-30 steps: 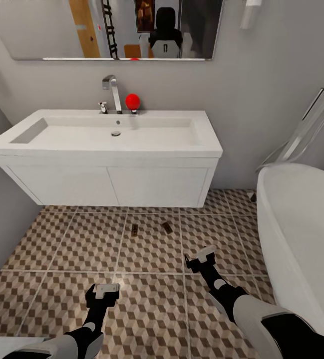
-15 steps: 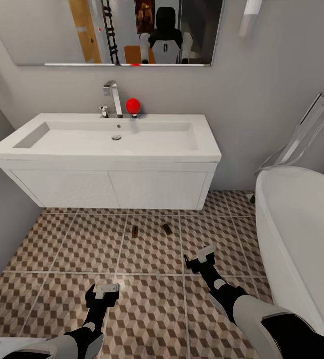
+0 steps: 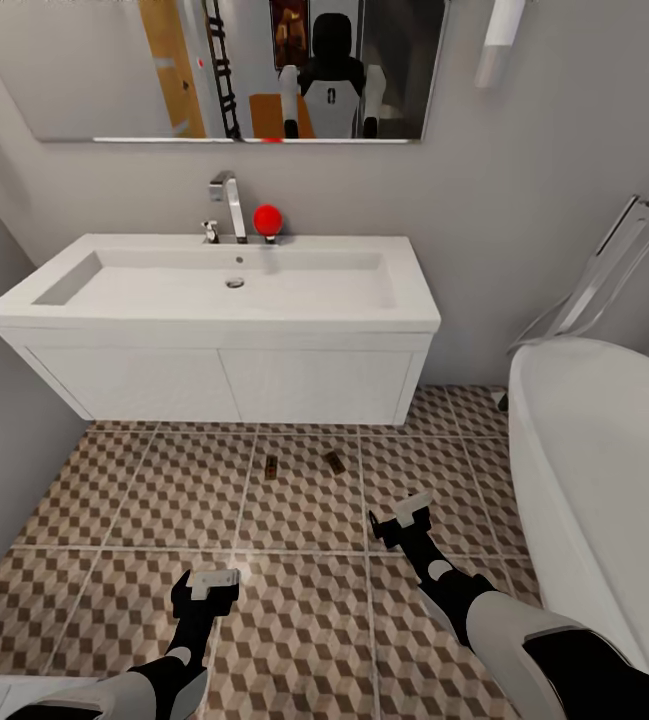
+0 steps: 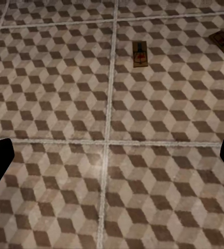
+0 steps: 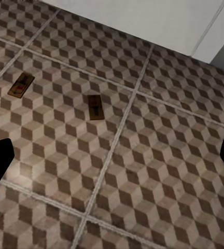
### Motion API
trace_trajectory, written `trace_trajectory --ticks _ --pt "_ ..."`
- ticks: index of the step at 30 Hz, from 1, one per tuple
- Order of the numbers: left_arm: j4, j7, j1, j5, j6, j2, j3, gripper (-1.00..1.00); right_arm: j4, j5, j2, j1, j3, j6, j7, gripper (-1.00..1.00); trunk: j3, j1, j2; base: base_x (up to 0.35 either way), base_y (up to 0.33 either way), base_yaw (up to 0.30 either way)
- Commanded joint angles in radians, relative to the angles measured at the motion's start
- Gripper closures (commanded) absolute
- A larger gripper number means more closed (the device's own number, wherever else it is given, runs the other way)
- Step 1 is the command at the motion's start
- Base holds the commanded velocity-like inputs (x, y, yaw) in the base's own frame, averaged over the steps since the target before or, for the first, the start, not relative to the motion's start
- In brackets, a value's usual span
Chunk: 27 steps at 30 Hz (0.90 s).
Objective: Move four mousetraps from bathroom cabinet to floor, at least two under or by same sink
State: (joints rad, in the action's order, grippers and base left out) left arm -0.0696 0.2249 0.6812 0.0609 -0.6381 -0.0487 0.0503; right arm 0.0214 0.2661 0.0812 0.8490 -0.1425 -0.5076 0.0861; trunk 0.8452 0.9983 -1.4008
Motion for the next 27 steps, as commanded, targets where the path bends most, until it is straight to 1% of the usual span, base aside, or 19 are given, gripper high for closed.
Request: trace_trajectory --ticks 1,12,16,18,19,22,23,27 --pt "-0.004 0.01 0.002 0.007 -0.005 0.0 0.005 -1.0 -0.001 0.004 0.0 0.001 -0.008 -0.002 0.009 -1.0 -0.003 -0.004 0.007 0.0 0.0 0.0" --pt "-0.004 0.009 0.001 0.007 -0.008 0.003 0.005 -1.0 -0.002 0.004 -0.004 -0.004 -0.008 -0.002 0.009 -1.0 -0.037 -0.046 0.084 0.0 0.0 0.0" --pt "-0.004 0.008 -0.009 0.007 -0.009 0.011 0.005 -1.0 -0.002 0.005 -0.007 -0.027 -0.008 -0.003 0.01 -1.0 -0.05 -0.061 0.112 0.0 0.0 0.0" --pt "-0.004 0.007 -0.017 0.007 -0.009 0.016 0.005 -1.0 -0.001 0.005 -0.013 -0.043 -0.007 -0.003 0.011 -1.0 -0.056 -0.069 0.126 0.0 0.0 0.0" --pt "-0.004 0.006 -0.027 0.007 -0.01 0.024 0.005 -1.0 -0.002 0.005 -0.023 -0.058 -0.007 -0.003 0.012 -1.0 -0.059 -0.073 0.133 0.0 0.0 0.0" --pt "-0.004 0.005 -0.044 0.007 -0.01 0.037 0.005 -1.0 -0.002 0.005 -0.041 -0.08 -0.008 -0.004 0.013 -1.0 -0.068 -0.084 0.154 0.0 0.0 0.0" --pt "-0.004 0.004 -0.054 0.007 -0.011 0.045 0.005 -1.0 -0.002 0.005 -0.055 -0.093 -0.008 -0.004 0.013 -1.0 -0.071 -0.088 0.161 0.0 0.0 0.0" --pt "-0.004 0.003 -0.077 0.007 -0.012 0.057 0.005 -1.0 -0.002 -0.004 -0.082 -0.125 -0.007 -0.005 0.013 -1.0 -0.084 -0.104 0.189 0.0 0.0 0.0"
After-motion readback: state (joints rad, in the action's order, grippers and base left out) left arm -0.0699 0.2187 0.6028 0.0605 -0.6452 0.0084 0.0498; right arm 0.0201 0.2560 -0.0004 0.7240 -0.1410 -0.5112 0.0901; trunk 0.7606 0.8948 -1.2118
